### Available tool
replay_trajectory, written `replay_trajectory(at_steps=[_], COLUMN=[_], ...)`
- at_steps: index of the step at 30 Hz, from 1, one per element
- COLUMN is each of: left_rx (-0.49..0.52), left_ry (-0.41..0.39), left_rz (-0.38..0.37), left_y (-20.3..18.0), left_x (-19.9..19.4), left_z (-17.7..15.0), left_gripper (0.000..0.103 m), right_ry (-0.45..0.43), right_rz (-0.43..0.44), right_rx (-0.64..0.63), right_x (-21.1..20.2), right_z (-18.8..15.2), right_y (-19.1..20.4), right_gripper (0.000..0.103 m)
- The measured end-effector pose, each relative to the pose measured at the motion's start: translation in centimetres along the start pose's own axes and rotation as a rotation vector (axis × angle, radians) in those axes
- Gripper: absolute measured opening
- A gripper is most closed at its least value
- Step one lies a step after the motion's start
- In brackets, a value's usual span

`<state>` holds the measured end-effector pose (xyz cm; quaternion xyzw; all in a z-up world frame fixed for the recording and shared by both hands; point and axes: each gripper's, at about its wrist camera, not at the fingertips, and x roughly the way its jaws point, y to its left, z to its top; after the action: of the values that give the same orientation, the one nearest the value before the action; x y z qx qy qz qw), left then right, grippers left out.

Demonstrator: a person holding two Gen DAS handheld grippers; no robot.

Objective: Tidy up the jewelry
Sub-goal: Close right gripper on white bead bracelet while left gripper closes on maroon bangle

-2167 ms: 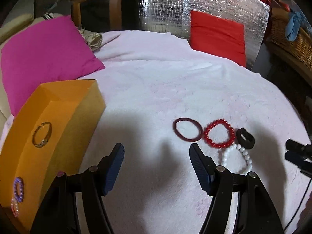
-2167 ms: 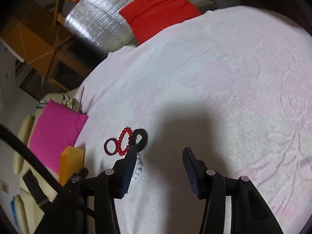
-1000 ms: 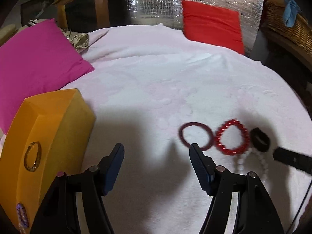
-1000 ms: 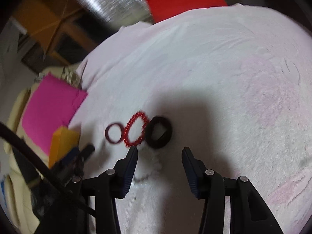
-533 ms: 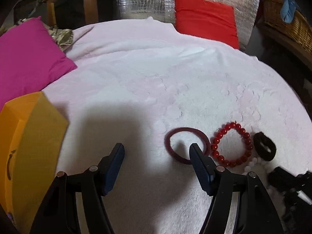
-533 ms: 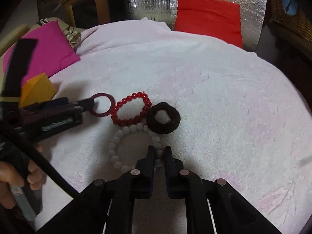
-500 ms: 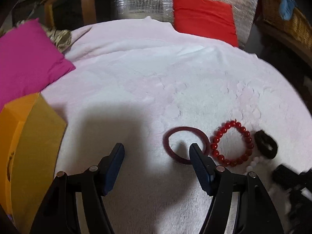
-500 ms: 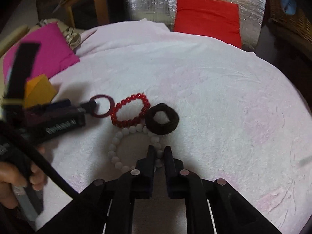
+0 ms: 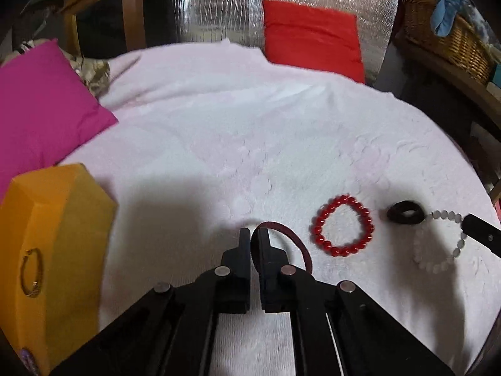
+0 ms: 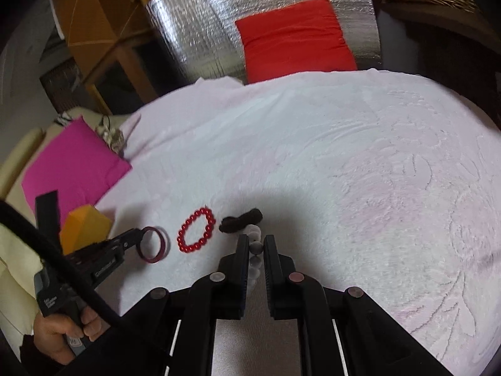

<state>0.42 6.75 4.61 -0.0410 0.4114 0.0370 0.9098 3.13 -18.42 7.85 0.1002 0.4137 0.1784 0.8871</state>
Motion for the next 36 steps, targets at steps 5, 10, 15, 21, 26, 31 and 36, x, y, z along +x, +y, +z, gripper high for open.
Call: replay_trajectory(at_steps=[5,10,15,21,26,31,36], left_rx=[0.002,0.006,0.013,0.033,0.063,0.077,0.082], left_ry=[-0.046,-0.056,-0.087,-0.104,-0.089,-0.068,-0.069], left_rz=[-0.039,-0.052,-0.027,0.018,0.034,0.034,0.020], left_y=[-0.5,-0.9,-0.7,-0.6,-1.0,-1.6,-2.3], left_x=[-3.3,-4.9,-6.0,-6.8,-6.6,-5.9,-5.7], left_z=[-0.7,-1.2,-1.2,-1.7,-2.3,-2.5,-2.3], left_gripper=[0.004,0.004,0.004,0.004,0.004,0.004,0.004], right_ry=[-0.016,-0.041,-0.056,-0.077,-0.087,-0.021,-0.076], right_rz=[0.051,0.118,0.144,0.192,0.186,-0.068,0.099], right_rx=[0.031,0.072,0.082,0.101,0.105,0.144,0.252], right_x=[-1.3,-2.6,-3.3,-4.4,-5.4,-3.5,-4.9], right_z=[0.1,0.1,0.0,0.2,0.0,-0.4,0.0], right_y=[-0.4,-0.7,-0.5,-0.2,-0.6,-3.1,-4.7], right_gripper=[0.010,0.010,0.010,0.010,0.010,0.010,0.010])
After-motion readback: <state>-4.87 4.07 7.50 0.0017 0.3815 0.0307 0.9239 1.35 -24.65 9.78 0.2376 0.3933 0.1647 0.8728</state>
